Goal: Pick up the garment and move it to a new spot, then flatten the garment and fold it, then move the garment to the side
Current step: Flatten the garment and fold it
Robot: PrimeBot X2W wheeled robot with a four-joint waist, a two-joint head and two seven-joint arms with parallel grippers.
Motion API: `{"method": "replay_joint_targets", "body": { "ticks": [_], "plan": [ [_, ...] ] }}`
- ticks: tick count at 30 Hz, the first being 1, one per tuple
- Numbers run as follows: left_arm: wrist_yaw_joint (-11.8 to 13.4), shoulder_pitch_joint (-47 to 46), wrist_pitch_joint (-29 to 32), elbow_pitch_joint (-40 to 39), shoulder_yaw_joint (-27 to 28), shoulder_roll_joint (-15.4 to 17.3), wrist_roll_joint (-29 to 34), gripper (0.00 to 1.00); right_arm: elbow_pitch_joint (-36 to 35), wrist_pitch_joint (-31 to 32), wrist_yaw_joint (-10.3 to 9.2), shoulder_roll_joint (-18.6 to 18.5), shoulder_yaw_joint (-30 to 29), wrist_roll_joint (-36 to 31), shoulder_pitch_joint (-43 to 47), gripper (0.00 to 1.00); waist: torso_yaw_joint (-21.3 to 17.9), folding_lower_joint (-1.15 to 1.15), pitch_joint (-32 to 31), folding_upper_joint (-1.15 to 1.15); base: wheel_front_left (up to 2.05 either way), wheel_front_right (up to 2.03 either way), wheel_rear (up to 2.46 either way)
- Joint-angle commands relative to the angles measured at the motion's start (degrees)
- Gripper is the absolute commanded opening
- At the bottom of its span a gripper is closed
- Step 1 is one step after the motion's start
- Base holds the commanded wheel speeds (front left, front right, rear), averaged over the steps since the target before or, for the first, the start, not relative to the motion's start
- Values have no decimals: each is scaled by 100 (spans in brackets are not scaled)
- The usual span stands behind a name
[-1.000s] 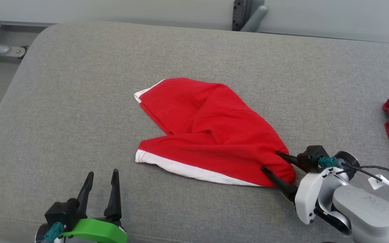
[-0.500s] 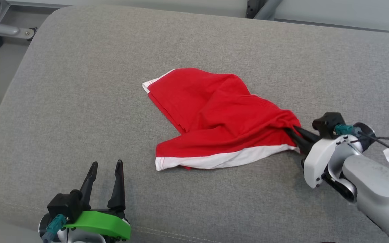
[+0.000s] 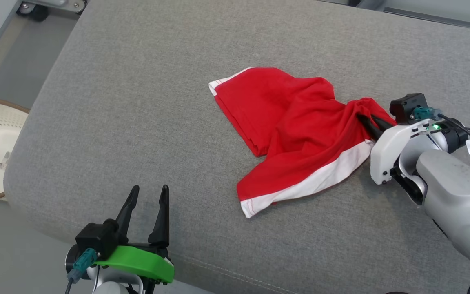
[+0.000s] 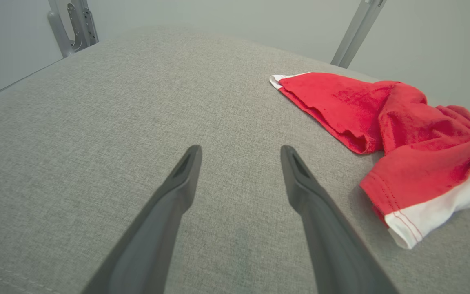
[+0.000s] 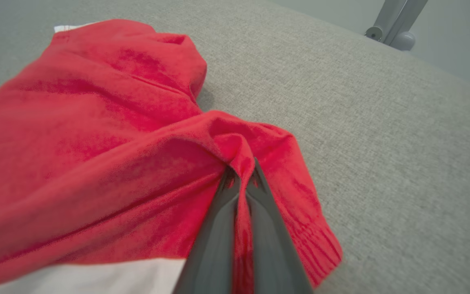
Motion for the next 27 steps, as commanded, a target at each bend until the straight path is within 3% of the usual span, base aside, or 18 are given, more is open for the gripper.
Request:
{"method": "replay_joint_targets", "body": {
  "ticks": [1,2,3,4,9,14,20,27],
  "plan": [
    [-9,-97,1,-16,2,15,-14,100,81,-45,-9,45,1,-46,-51,0,169,0,131,0,0,0,0],
    [-10,-99,1,-23,-14,14,-22,100,258,-76,-9,125,-32,-60,-102,0,189,0,148,0,0,0,0],
    [-10,-103,1,-24,-23,14,-30,100,430,-73,-9,220,-36,-76,-113,20,204,0,156,0,0,0,0],
    [-10,-109,1,-23,-34,14,-36,100,632,-32,-9,316,-42,-76,-101,100,217,0,154,0,0,0,0],
    [4,-82,1,-43,-81,14,-38,100,1144,-296,-5,685,-154,8,24,100,125,0,-20,0,0,0,0],
    [12,41,1,-101,6,16,11,100,1109,-514,-11,574,-482,43,148,100,-298,0,-324,0,0,0,0],
    [6,65,1,-213,21,14,80,100,-504,-532,-9,119,-2334,-518,1039,100,-1073,0,-591,0,0,0,0],
    [-1,-29,1,-191,-234,16,107,100,-1389,-534,-7,357,-3665,-1201,2454,100,-1620,0,-743,0,0,0,0]
  ]
}}
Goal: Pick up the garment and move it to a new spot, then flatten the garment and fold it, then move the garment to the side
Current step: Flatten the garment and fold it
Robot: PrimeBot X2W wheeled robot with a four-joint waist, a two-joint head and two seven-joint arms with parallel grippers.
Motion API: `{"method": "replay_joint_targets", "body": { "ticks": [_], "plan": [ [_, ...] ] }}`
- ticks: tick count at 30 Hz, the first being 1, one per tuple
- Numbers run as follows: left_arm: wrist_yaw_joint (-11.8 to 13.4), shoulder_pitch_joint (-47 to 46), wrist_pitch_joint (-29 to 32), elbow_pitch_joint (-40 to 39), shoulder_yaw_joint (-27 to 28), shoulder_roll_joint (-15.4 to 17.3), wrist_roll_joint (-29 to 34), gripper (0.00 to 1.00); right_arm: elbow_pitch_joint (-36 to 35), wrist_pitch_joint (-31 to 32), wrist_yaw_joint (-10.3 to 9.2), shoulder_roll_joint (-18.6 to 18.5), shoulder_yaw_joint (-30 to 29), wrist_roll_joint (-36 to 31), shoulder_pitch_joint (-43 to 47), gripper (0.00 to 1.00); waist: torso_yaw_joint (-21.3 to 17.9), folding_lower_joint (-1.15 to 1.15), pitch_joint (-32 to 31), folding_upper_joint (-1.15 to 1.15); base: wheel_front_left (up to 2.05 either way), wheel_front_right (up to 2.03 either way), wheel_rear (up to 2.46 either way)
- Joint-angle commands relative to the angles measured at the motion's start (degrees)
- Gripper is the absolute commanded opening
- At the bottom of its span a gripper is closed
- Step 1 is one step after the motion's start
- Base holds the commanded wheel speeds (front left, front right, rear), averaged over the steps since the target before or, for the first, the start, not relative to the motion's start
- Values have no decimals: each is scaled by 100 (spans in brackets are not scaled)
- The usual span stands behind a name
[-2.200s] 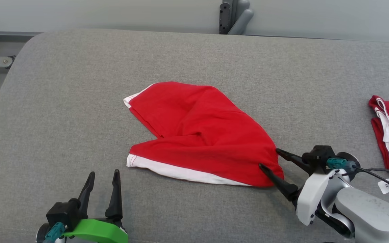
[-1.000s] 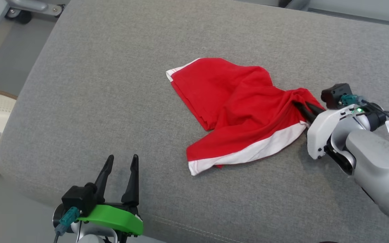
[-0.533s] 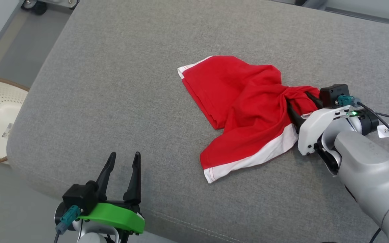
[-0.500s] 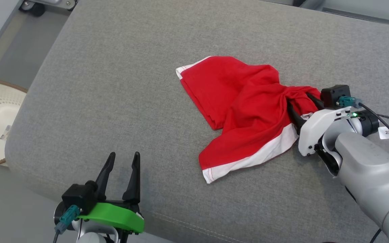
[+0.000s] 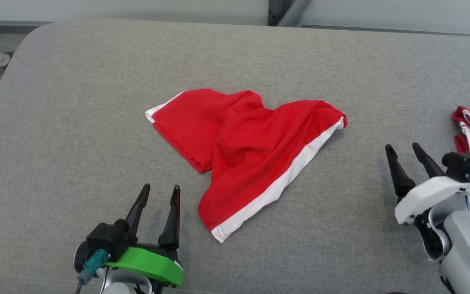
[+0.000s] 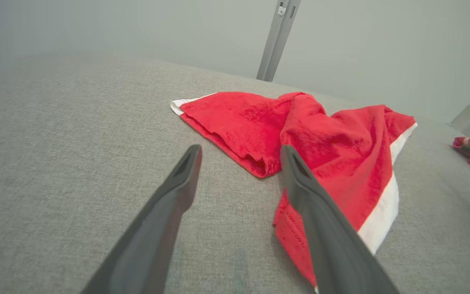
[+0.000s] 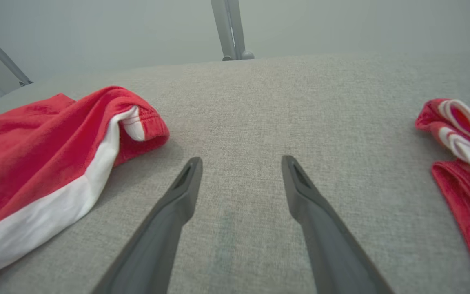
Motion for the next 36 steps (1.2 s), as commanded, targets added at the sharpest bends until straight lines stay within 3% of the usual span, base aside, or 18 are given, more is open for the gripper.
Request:
{"method": "replay_joint_targets", "body": {
  "ticks": [1,11,27,28,29,30,31,32,36],
  "plan": [
    [4,-70,2,35,-119,18,20,100,-135,-12,-5,109,-224,-144,295,100,-556,0,-309,0,0,0,0],
    [4,-236,1,725,-719,22,131,100,-497,-12,-5,569,-532,-533,1028,100,-1026,0,-295,0,0,0,0],
    [55,-621,1,1504,-335,21,448,100,-601,-13,-5,675,-376,-658,854,100,-1452,0,14,0,0,0,0],
    [53,-650,2,1574,-308,22,469,82,-602,-13,-5,676,-355,-656,838,100,-1477,0,36,0,0,0,0],
    [50,-685,1,1640,-288,22,482,49,-598,-13,-5,674,-347,-650,823,100,-1496,0,63,0,0,0,0],
    [45,-718,1,1698,-272,22,504,36,-597,-13,-5,672,-349,-633,813,100,-1507,0,83,0,0,0,0],
    [39,-750,1,1752,-252,21,515,12,-605,-13,-5,663,-352,-622,814,100,-1513,0,98,0,0,0,0],
    [33,-770,1,1778,-216,21,495,0,-609,-13,-5,651,-360,-615,819,100,-1518,0,116,0,0,0,0],
    [13,-783,1,1575,55,21,495,0,-632,-13,-5,655,-386,-613,815,100,-1514,0,170,0,0,0,0]
  ]
}}
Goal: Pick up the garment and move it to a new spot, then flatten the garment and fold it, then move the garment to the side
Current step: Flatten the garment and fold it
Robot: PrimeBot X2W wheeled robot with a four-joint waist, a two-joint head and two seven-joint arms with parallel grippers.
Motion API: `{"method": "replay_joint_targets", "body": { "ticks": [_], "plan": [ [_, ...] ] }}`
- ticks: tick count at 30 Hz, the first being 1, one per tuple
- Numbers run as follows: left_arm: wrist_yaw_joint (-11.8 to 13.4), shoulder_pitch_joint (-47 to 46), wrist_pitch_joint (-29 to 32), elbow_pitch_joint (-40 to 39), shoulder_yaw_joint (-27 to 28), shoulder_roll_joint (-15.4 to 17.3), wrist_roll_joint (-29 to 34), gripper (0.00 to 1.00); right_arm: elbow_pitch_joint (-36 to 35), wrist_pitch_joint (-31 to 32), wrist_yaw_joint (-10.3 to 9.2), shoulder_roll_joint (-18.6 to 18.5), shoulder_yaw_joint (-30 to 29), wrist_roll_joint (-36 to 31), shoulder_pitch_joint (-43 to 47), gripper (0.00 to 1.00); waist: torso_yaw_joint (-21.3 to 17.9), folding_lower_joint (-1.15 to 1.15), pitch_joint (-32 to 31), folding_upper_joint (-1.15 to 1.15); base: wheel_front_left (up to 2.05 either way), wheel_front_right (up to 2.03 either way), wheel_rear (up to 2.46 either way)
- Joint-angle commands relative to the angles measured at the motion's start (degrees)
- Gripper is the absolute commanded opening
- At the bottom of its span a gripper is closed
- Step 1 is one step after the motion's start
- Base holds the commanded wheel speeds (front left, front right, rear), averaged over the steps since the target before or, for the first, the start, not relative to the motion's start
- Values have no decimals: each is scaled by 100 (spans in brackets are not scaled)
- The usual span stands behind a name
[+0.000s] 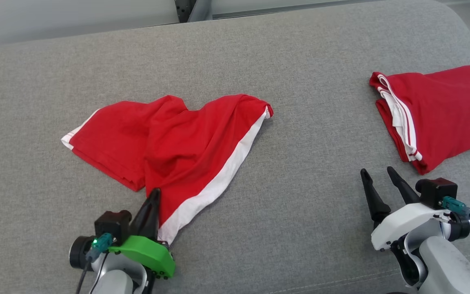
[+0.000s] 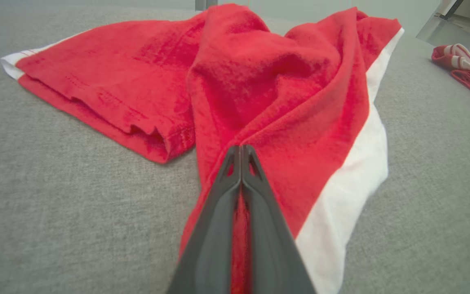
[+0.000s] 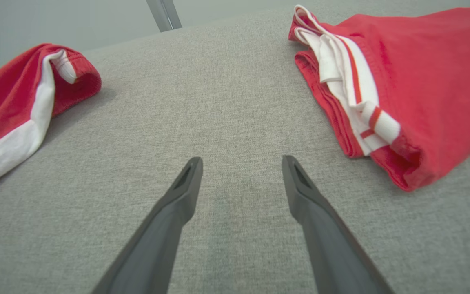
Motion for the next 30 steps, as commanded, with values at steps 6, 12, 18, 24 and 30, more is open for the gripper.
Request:
{"method": "replay_joint_targets", "body": {
  "ticks": [6,12,18,24,30],
  "plan": [
    [-33,-158,1,-178,551,40,144,0,2,-13,-5,52,32,39,-58,100,80,0,61,0,0,0,0],
    [-39,-451,1,110,766,267,387,0,47,-13,-5,71,172,87,-95,100,124,0,81,0,0,0,0],
    [-31,-795,1,496,636,578,547,9,61,-13,-5,34,334,141,-173,100,88,0,134,0,0,0,0],
    [-30,-1017,1,800,562,753,650,100,0,-13,-5,43,455,164,-218,100,72,0,159,0,0,0,0],
    [44,-965,2,573,800,605,723,100,-314,-14,-5,92,673,174,-288,100,252,0,61,0,0,0,0]
  ]
}}
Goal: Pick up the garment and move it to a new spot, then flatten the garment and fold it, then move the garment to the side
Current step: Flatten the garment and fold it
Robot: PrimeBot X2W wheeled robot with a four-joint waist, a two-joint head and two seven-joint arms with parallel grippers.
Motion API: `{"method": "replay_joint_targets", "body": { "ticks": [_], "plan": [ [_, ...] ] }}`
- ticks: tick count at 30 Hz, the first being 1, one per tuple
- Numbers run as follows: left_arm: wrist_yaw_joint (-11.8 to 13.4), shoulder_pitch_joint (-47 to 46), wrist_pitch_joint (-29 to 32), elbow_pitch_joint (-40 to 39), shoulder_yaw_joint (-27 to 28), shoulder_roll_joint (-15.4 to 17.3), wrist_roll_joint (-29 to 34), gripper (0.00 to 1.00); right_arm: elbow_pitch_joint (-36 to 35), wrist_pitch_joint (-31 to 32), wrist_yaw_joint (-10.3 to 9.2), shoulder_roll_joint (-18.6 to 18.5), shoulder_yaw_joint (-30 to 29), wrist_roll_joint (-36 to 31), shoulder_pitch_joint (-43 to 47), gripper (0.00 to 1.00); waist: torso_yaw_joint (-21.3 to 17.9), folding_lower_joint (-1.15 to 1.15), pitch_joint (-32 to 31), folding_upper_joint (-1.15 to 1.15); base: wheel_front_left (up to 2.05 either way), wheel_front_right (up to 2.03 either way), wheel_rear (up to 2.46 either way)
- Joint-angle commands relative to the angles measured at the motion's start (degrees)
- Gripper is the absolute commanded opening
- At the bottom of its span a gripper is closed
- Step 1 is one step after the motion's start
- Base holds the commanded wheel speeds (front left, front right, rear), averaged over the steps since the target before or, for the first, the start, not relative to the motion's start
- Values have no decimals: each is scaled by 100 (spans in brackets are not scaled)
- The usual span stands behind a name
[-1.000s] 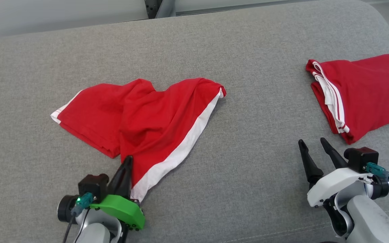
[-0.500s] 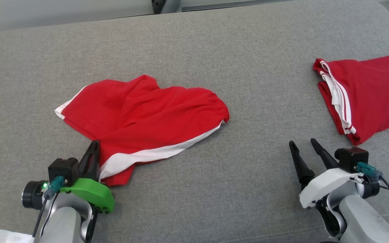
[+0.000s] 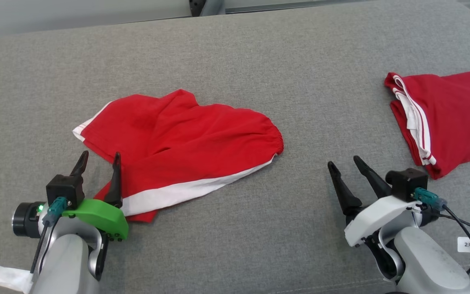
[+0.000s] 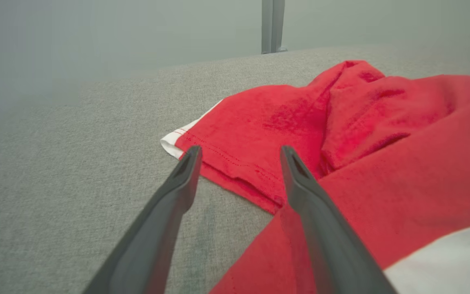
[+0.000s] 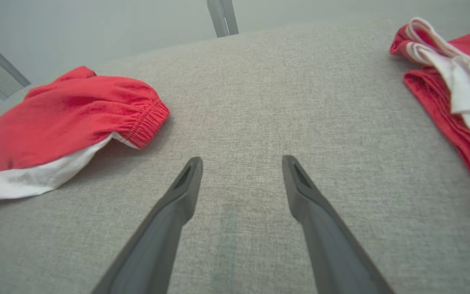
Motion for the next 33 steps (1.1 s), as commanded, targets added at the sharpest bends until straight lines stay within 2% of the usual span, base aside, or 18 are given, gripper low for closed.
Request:
{"method": "replay_joint_targets", "body": {
  "ticks": [1,7,12,13,19,27,28,29,30,33],
  "plan": [
    [31,100,1,-58,37,-49,21,100,-56,-13,-5,7,29,15,-96,100,106,0,-50,0,0,0,0],
    [-3,523,1,-702,286,-376,-93,100,-224,-13,-5,-40,571,-53,-392,100,509,0,-91,0,0,0,0],
    [-37,967,1,-1108,231,-558,-223,100,60,121,-5,-208,1226,-52,-857,100,926,0,-133,0,0,0,0],
    [-44,1121,1,-1212,185,-574,-326,100,189,168,-6,-336,1465,20,-1063,100,1085,0,-152,0,0,0,0],
    [-15,1524,1,-1441,-271,-580,-846,100,667,348,-5,-631,2077,245,-1482,100,1467,0,-214,0,0,0,0],
    [36,1572,1,-1623,-458,-583,-912,100,1259,627,-5,-806,2718,575,-1888,100,1751,0,-149,0,0,0,0],
    [35,1543,1,-1647,-478,-584,-916,100,1317,634,-5,-812,2797,590,-1951,47,1780,0,-131,0,0,0,0],
    [34,1522,1,-1663,-496,-584,-925,100,1369,628,-5,-815,2860,621,-2017,18,1806,0,-114,0,0,0,0],
    [33,1509,1,-1673,-518,-584,-933,100,1427,586,-6,-821,2893,646,-2081,0,1830,0,-100,0,0,0,0],
    [28,1474,1,-1707,-566,-584,-935,100,1618,416,-6,-741,2825,741,-2259,0,1889,0,-65,0,0,0,0]
  ]
}}
